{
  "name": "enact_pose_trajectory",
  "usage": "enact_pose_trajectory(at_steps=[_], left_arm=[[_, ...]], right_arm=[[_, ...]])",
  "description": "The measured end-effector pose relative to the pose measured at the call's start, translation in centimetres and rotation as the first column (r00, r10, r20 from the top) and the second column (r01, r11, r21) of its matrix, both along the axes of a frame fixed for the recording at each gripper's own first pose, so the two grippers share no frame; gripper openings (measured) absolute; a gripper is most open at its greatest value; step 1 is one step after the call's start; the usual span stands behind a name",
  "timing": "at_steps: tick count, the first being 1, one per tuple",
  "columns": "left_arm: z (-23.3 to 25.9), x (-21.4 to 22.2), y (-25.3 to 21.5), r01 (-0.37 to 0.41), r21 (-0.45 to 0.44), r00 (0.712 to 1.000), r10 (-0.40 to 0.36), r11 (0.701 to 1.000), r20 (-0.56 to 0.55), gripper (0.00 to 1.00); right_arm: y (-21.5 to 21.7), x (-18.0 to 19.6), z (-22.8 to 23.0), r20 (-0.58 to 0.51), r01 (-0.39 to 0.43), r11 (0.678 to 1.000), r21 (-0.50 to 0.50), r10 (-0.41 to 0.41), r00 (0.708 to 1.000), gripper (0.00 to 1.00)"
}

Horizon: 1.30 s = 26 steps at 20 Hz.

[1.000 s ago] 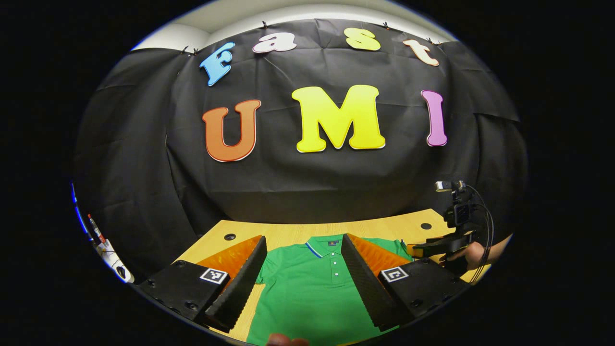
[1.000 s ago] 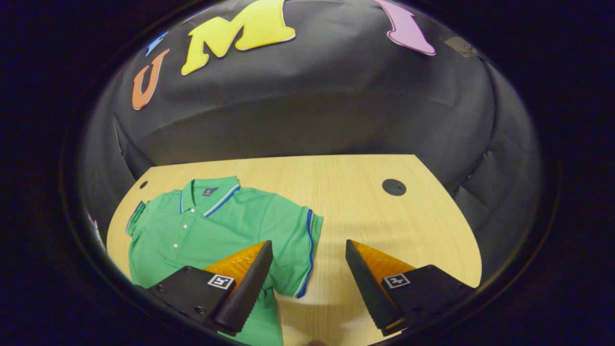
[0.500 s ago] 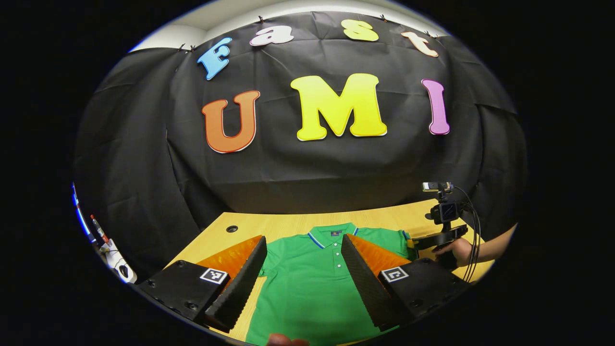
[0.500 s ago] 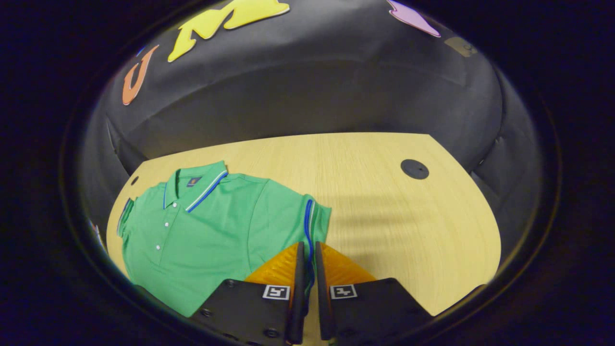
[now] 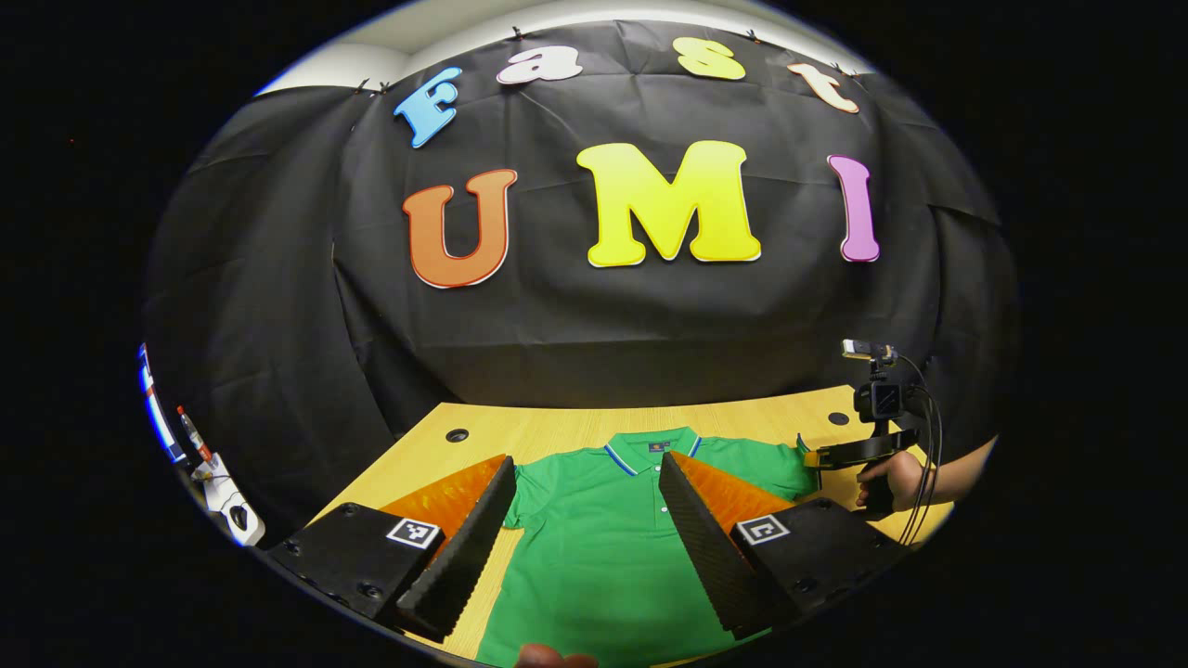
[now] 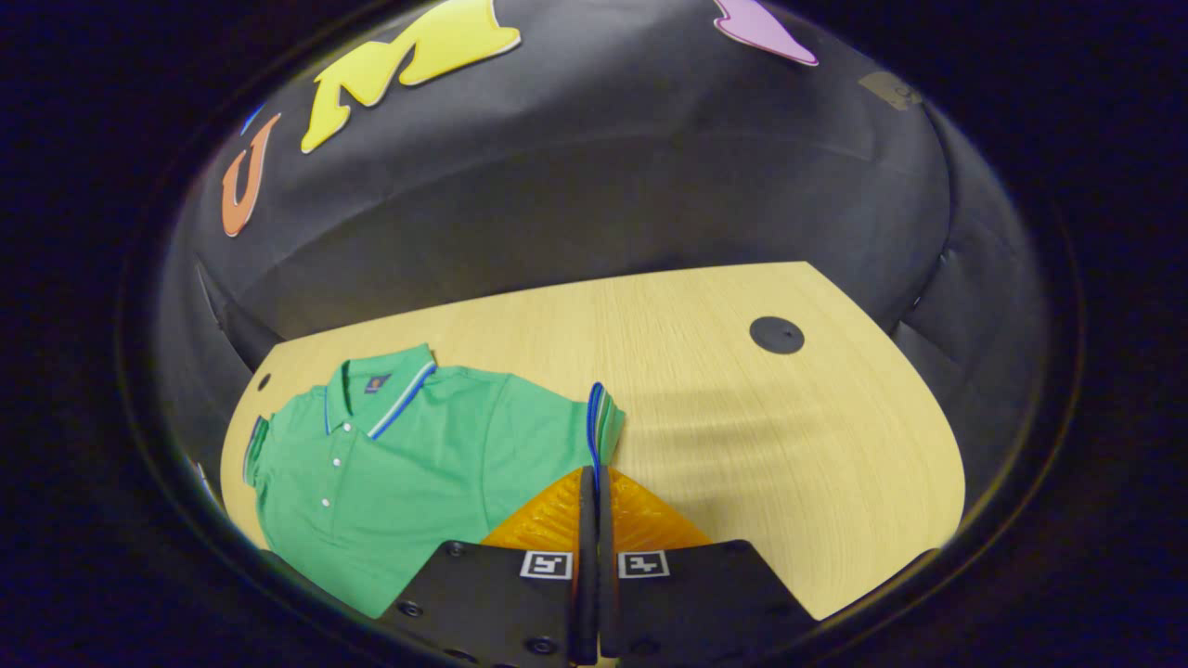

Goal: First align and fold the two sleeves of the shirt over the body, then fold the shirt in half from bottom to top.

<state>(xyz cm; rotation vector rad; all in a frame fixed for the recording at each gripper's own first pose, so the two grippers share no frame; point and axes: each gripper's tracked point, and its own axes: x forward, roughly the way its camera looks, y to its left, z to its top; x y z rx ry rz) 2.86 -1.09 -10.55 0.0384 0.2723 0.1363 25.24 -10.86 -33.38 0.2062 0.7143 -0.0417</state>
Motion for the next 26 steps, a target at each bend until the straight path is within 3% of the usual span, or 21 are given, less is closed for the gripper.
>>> enact_pose_trajectory(at_steps=[5,9,18,19,23,26], left_arm=[[-0.1,-0.5,1.7,-0.028,-0.026,1.000,0.029,0.999,0.003,1.00],[-0.6,-1.8,3.7,-0.062,-0.044,0.998,0.062,0.997,-0.010,1.00],[0.1,-4.7,9.5,-0.141,-0.018,0.990,0.141,0.990,-0.024,1.00],[0.2,-4.7,10.0,-0.145,-0.023,0.989,0.145,0.989,-0.024,1.00],[0.8,-4.6,11.3,-0.135,-0.038,0.991,0.135,0.990,-0.003,1.00],[-0.2,-3.2,11.4,-0.065,-0.048,0.998,0.064,0.997,-0.014,0.99]], right_arm=[[4.0,0.4,3.6,0.059,-0.049,0.999,0.006,0.049,0.997,0.04],[9.5,0.5,4.7,0.076,-0.119,0.993,0.016,0.117,0.990,0.03],[19.3,-0.3,0.7,0.005,-0.232,0.972,0.039,0.232,0.973,0.04],[19.5,-0.4,0.9,0.008,-0.231,0.972,0.033,0.231,0.973,0.15],[19.8,-1.5,3.1,0.051,-0.230,0.973,0.022,0.229,0.972,0.30],[19.6,-3.5,6.4,0.095,-0.262,0.965,0.020,0.259,0.961,0.61]])
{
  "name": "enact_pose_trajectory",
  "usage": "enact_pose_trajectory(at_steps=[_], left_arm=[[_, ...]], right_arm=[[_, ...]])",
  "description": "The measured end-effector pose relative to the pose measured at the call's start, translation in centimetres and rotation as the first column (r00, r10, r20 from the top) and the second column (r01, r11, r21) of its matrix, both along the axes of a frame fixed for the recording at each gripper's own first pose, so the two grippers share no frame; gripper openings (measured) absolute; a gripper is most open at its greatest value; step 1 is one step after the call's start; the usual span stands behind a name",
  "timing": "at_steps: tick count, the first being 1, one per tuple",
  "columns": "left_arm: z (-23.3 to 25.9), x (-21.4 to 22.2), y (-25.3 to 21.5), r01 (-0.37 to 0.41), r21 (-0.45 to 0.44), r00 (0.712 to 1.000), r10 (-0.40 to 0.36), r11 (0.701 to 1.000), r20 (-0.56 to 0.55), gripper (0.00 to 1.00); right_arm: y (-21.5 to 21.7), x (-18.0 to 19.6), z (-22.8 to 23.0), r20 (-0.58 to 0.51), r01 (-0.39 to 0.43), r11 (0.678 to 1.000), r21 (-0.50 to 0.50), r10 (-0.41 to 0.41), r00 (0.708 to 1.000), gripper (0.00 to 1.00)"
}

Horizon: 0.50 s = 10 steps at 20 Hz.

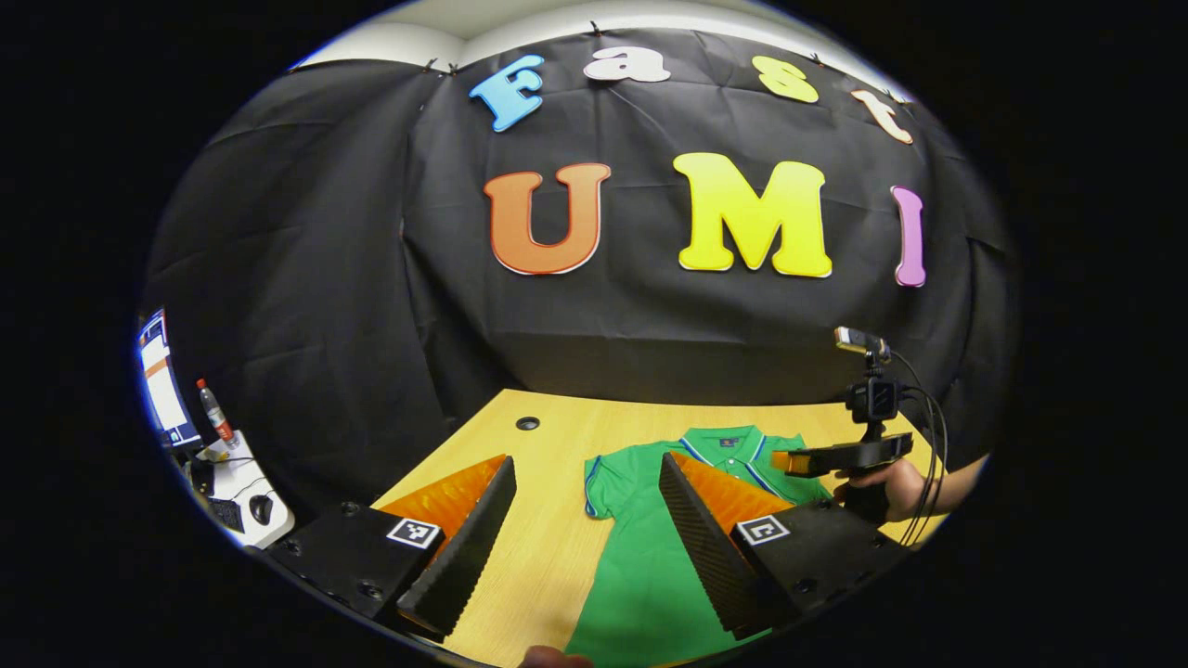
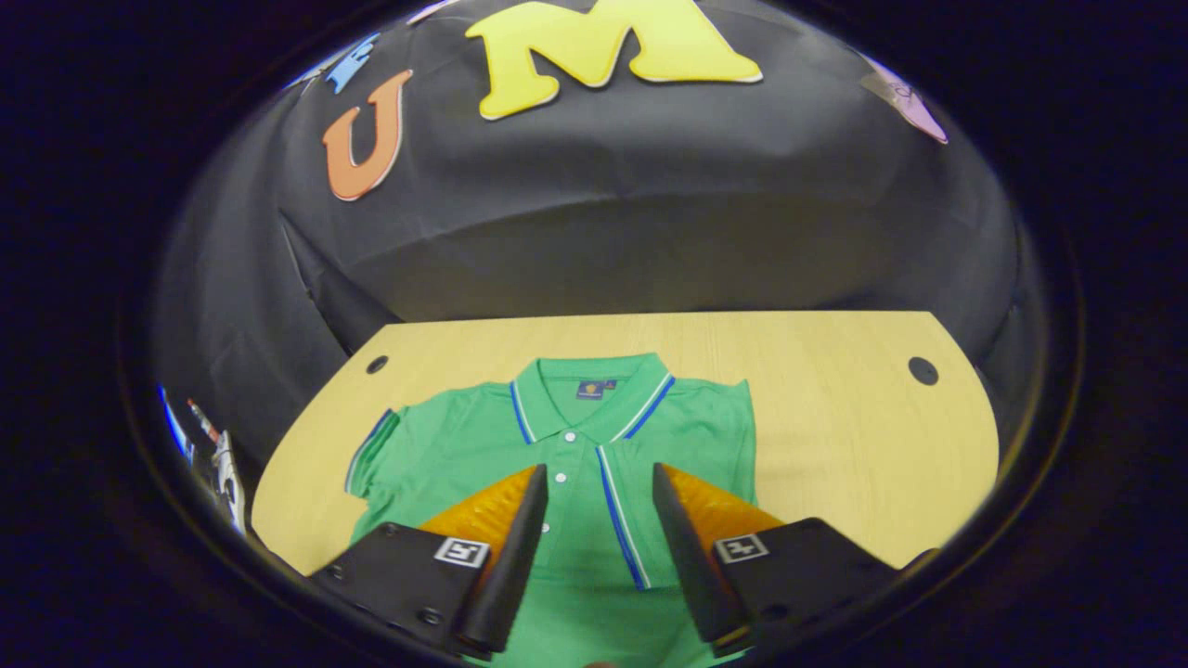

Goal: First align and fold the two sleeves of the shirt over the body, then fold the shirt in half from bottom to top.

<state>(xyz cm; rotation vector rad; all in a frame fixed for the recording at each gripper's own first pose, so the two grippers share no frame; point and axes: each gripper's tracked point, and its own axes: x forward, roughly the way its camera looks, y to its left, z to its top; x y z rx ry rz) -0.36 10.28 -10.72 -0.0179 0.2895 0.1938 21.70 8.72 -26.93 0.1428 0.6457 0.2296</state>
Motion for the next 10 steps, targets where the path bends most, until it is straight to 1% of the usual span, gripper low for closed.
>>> enact_pose_trajectory(at_steps=[1,2,3,4,7,8,9,10], left_arm=[[-0.6,0.6,0.1,0.024,-0.012,1.000,-0.024,1.000,-0.009,1.00],[-1.1,1.2,0.2,0.046,-0.034,0.999,-0.047,0.998,-0.013,1.00],[-1.9,2.0,0.3,0.066,-0.062,0.997,-0.067,0.996,-0.024,0.99],[-2.8,2.9,0.6,0.076,-0.081,0.996,-0.079,0.994,-0.040,0.99],[-5.8,5.4,2.0,0.094,-0.111,0.991,-0.104,0.989,-0.086,1.00],[-6.8,6.2,2.3,0.099,-0.129,0.989,-0.112,0.987,-0.097,1.00],[-8.0,7.0,2.3,0.103,-0.151,0.986,-0.121,0.983,-0.111,1.00],[-9.0,7.7,2.1,0.112,-0.177,0.983,-0.136,0.978,-0.127,1.00]], right_arm=[[-0.5,-0.8,1.4,0.023,0.000,1.000,-0.009,0.001,1.000,0.72],[-0.8,-1.8,3.1,0.050,-0.001,1.000,-0.016,0.002,0.999,0.80],[-1.2,-2.9,4.9,0.075,-0.005,1.000,-0.021,0.007,0.997,0.73],[-1.7,-4.3,6.8,0.101,-0.005,1.000,-0.024,0.007,0.995,0.84],[-2.9,-8.5,11.6,0.171,-0.003,1.000,-0.027,0.008,0.985,0.84],[-3.0,-10.2,13.0,0.188,-0.010,1.000,-0.019,0.013,0.982,0.81],[-3.3,-11.5,14.2,0.205,-0.010,1.000,-0.016,0.013,0.979,0.84],[-3.8,-12.9,14.9,0.215,-0.007,1.000,-0.019,0.011,0.977,0.82]])
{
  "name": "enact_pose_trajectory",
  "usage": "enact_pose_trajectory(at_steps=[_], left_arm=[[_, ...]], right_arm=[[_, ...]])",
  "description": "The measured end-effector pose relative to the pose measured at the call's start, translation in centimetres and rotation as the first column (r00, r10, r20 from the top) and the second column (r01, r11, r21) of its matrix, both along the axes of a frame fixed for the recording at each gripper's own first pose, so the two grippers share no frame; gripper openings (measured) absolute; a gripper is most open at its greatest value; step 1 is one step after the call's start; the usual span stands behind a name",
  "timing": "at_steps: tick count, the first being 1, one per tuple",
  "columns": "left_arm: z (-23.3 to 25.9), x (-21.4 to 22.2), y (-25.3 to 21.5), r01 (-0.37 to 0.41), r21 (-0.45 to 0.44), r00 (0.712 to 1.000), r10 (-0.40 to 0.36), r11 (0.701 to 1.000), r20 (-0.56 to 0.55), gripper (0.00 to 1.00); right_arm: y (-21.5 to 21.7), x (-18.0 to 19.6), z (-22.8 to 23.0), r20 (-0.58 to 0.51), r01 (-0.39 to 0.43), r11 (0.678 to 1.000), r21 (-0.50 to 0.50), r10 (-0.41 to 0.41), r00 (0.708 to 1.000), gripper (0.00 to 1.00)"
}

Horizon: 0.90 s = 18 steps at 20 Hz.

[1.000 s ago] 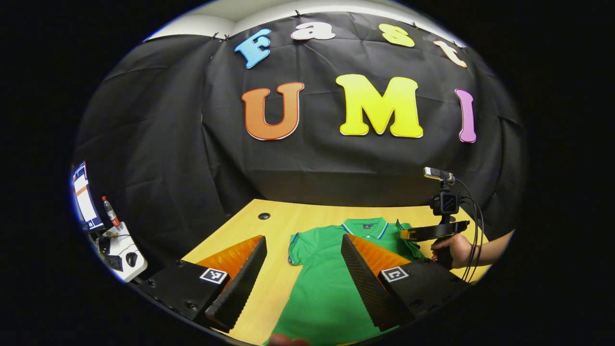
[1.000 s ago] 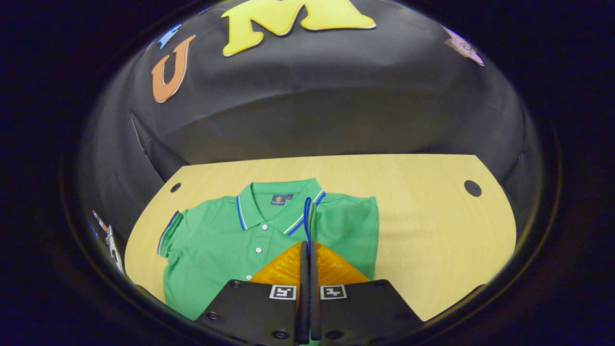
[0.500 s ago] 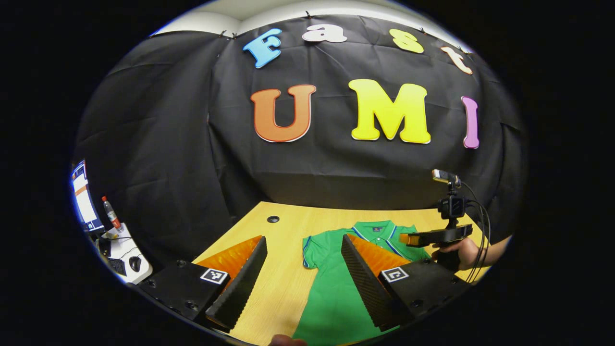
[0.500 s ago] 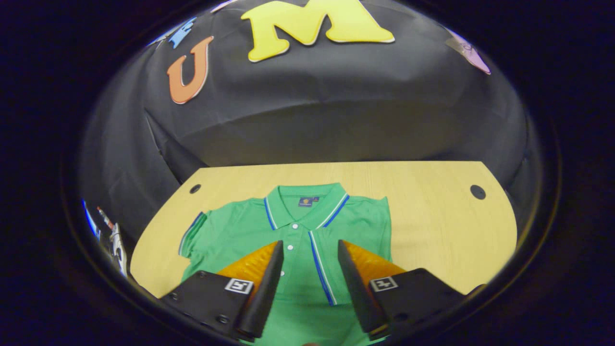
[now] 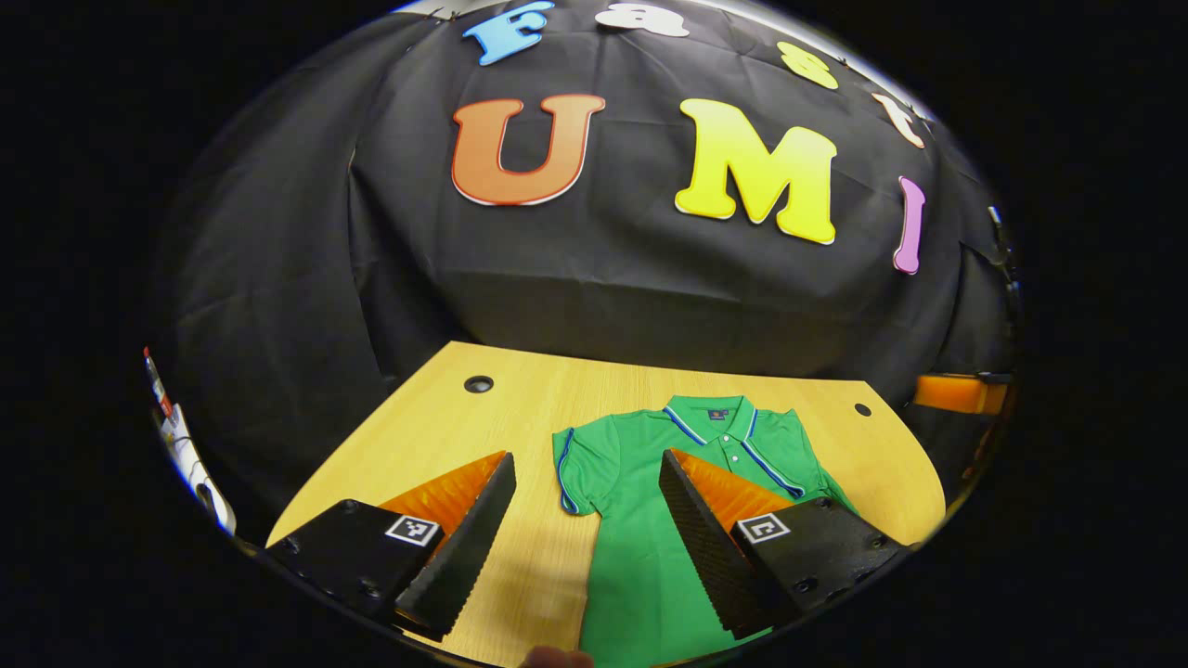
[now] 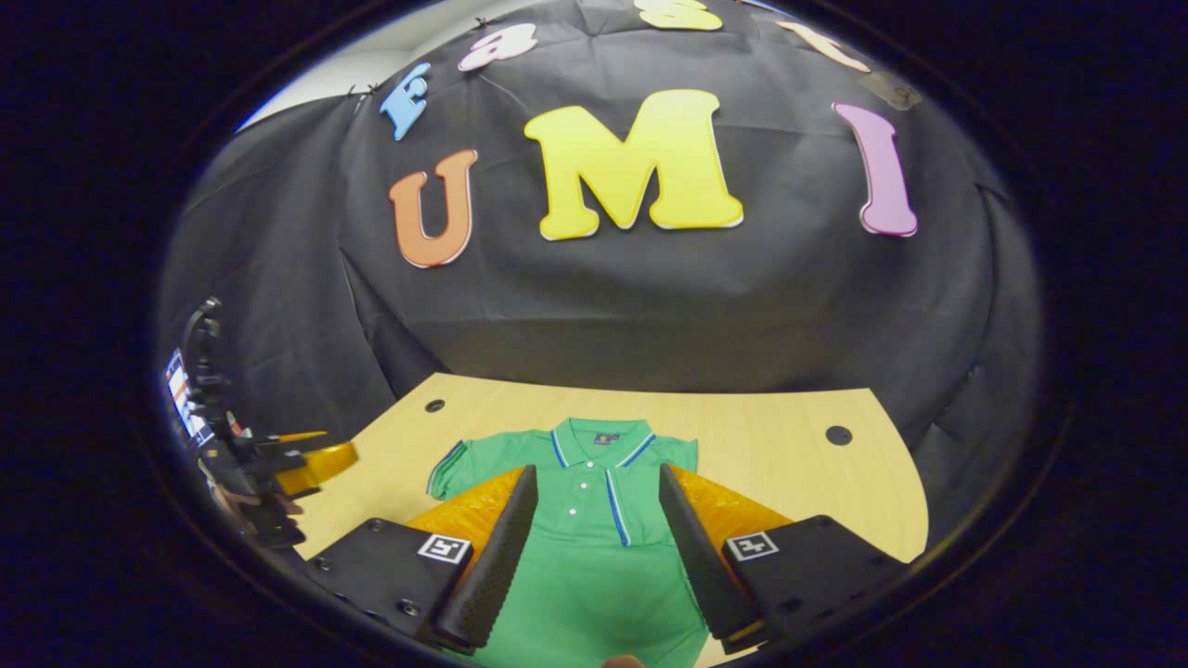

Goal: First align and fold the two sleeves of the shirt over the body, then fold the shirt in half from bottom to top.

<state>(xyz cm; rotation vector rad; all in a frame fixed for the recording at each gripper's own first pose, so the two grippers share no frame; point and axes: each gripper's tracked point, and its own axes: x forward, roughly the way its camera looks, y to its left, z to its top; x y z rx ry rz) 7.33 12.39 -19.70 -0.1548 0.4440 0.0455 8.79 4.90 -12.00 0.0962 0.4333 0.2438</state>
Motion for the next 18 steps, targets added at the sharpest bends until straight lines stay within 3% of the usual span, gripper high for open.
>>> enact_pose_trajectory(at_steps=[5,6,7,8,9,10,14,16,17,18], left_arm=[[-4.7,3.4,0.1,0.025,-0.068,0.996,-0.030,0.997,-0.079,1.00],[-5.8,4.3,0.3,0.023,-0.075,0.995,-0.030,0.997,-0.092,1.00],[-6.8,5.2,0.6,0.027,-0.084,0.994,-0.036,0.996,-0.106,1.00],[-7.6,6.0,1.0,0.027,-0.087,0.993,-0.037,0.996,-0.116,1.00],[-8.6,6.8,1.5,0.026,-0.082,0.991,-0.036,0.996,-0.127,1.00],[-9.5,7.7,1.9,0.025,-0.078,0.990,-0.036,0.997,-0.136,1.00],[-12.1,10.1,2.8,0.034,-0.068,0.984,-0.045,0.997,-0.171,1.00],[-13.7,10.8,3.1,0.050,-0.043,0.979,-0.057,0.998,-0.197,1.00],[-14.4,11.0,3.2,0.055,-0.032,0.976,-0.061,0.998,-0.209,0.93],[-14.9,11.4,3.2,0.057,-0.025,0.974,-0.062,0.998,-0.216,0.92]], right_arm=[[-2.3,-4.4,0.3,-0.015,0.049,0.999,-0.019,-0.050,0.999,0.83],[-2.7,-5.0,0.3,-0.020,0.055,0.998,-0.025,-0.056,0.998,0.94],[-2.8,-5.5,0.3,-0.029,0.058,0.998,-0.020,-0.058,0.998,0.91],[-2.9,-6.0,0.5,-0.036,0.060,0.998,-0.013,-0.060,0.998,0.95],[-3.0,-6.1,0.7,-0.037,0.063,0.998,-0.009,-0.063,0.997,0.92],[-3.2,-6.1,0.9,-0.034,0.064,0.998,-0.010,-0.065,0.997,0.95],[-3.2,-5.9,0.5,-0.055,0.045,0.999,-0.028,-0.046,0.997,0.95],[-3.4,-5.9,-0.2,-0.069,0.041,0.999,-0.035,-0.043,0.997,0.92],[-3.4,-5.9,-0.6,-0.080,0.038,0.999,-0.037,-0.041,0.996,0.92],[-3.5,-5.8,-1.1,-0.094,0.033,0.999,-0.043,-0.037,0.995,0.92]])
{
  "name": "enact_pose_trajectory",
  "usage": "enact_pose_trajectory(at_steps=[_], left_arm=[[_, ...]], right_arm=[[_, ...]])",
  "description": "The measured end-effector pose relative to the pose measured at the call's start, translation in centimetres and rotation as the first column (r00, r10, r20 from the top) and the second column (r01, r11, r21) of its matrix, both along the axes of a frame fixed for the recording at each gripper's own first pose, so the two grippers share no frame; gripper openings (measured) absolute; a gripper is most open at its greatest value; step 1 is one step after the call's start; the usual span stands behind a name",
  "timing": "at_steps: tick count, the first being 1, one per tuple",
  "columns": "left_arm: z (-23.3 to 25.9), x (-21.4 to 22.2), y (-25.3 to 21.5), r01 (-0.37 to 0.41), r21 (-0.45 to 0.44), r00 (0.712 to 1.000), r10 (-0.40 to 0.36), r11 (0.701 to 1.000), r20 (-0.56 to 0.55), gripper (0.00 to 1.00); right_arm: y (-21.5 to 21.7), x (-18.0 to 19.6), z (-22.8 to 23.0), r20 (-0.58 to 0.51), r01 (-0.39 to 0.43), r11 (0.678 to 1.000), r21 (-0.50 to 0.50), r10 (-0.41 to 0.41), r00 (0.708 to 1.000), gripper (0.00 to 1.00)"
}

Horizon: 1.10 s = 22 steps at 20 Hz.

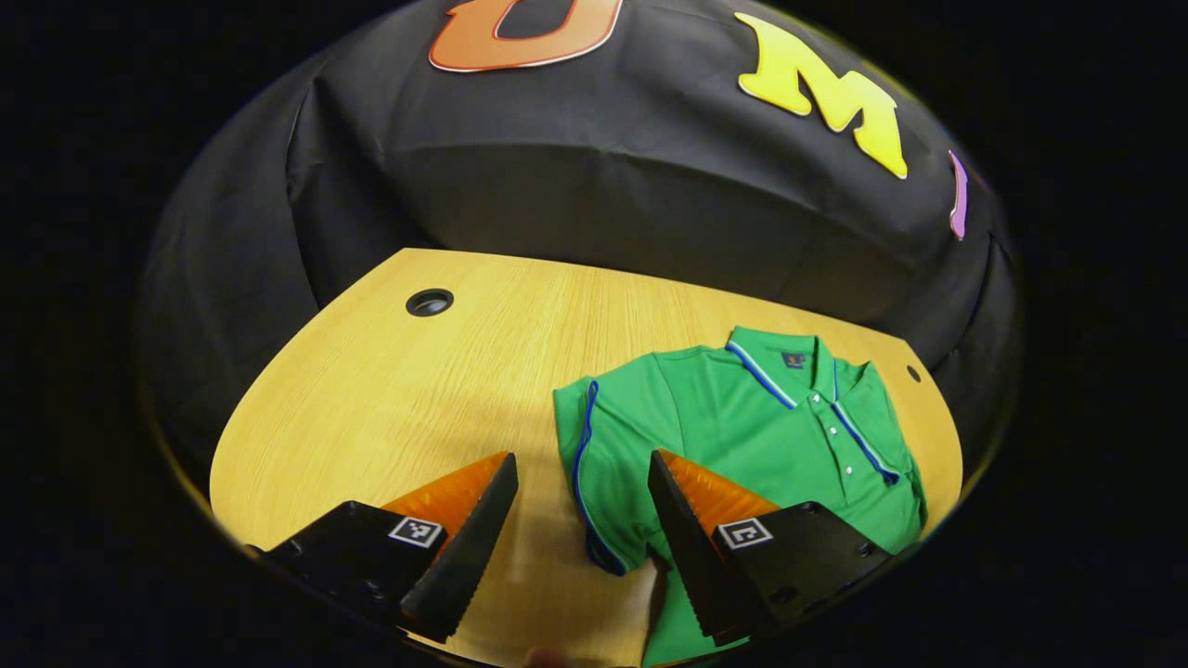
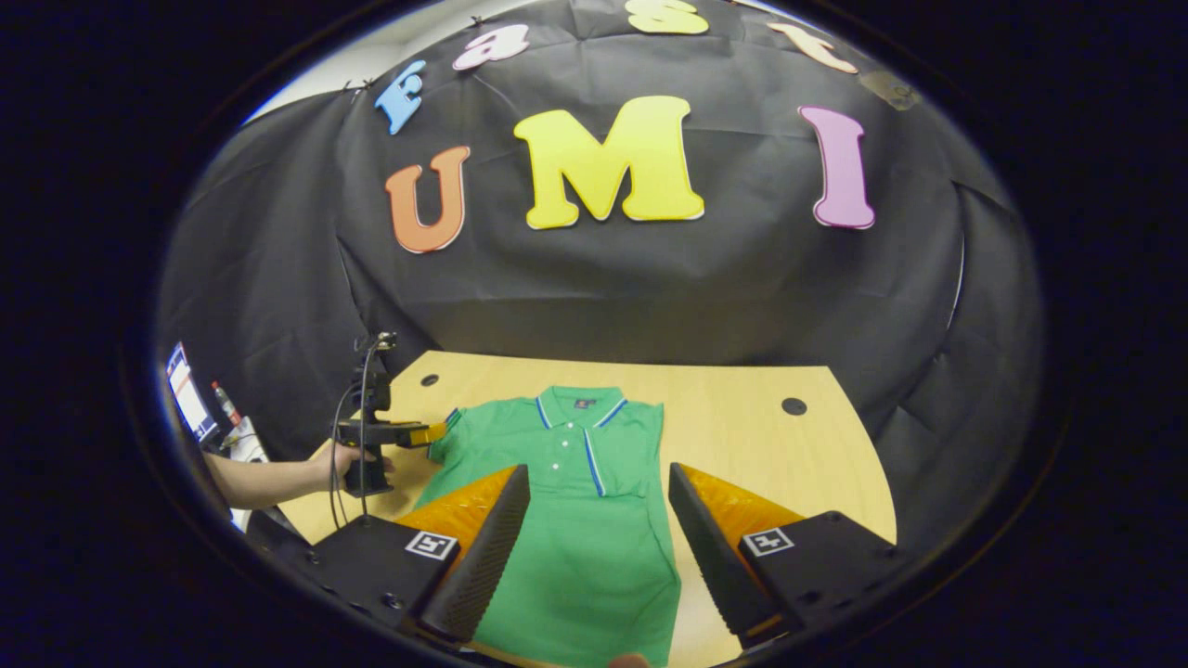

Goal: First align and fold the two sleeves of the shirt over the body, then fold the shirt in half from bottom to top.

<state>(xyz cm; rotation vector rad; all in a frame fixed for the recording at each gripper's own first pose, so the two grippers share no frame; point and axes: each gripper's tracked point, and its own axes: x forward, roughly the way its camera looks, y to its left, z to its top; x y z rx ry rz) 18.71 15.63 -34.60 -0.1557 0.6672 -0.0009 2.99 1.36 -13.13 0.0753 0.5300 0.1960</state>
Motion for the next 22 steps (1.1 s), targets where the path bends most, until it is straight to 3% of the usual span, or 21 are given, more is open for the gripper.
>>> enact_pose_trajectory(at_steps=[4,5,6,7,8,10,11,14,16,22], left_arm=[[-1.6,0.6,-0.1,0.028,0.046,0.999,-0.026,0.999,-0.036,0.84],[-1.6,0.6,-0.1,0.028,0.044,0.999,-0.027,0.999,-0.037,0.76],[-1.7,0.7,-0.2,0.024,0.041,0.999,-0.022,0.999,-0.040,0.60],[-2.1,0.5,-0.1,0.015,0.045,0.998,-0.013,0.999,-0.054,0.38],[-2.0,0.5,0.1,0.008,0.054,0.999,-0.006,0.999,-0.051,0.28],[-2.0,0.7,0.1,0.006,0.066,0.999,-0.002,0.998,-0.049,0.20],[-1.7,0.7,0.0,0.009,0.064,0.999,-0.006,0.998,-0.048,0.10],[0.8,1.1,-0.2,0.006,0.060,1.000,-0.007,0.998,0.016,0.04],[2.7,1.6,-0.5,0.013,0.057,0.998,-0.016,0.998,0.056,0.04],[7.0,2.2,-3.7,0.056,0.076,0.994,-0.063,0.996,0.093,0.04]], right_arm=[[-2.1,0.8,-0.9,-0.019,0.043,0.999,-0.008,-0.043,0.999,0.99],[-2.5,0.9,-0.9,-0.020,0.056,0.998,-0.002,-0.056,0.998,0.95],[-3.0,1.0,-1.0,-0.021,0.069,0.998,0.001,-0.069,0.997,0.92],[-3.6,1.2,-1.1,-0.019,0.082,0.997,-0.001,-0.082,0.996,0.92],[-4.3,1.4,-1.2,-0.015,0.096,0.995,-0.008,-0.096,0.995,0.95],[-5.1,1.4,-1.2,-0.008,0.115,0.993,-0.015,-0.115,0.993,0.95],[-5.5,1.3,-1.3,-0.006,0.124,0.992,-0.018,-0.124,0.992,0.95],[-6.4,1.3,-1.4,0.013,0.151,0.988,-0.028,-0.151,0.988,0.96],[-6.3,1.1,-1.6,0.012,0.155,0.988,-0.015,-0.155,0.988,0.93],[-6.9,0.8,-1.0,0.031,0.165,0.986,0.013,-0.165,0.986,0.96]])
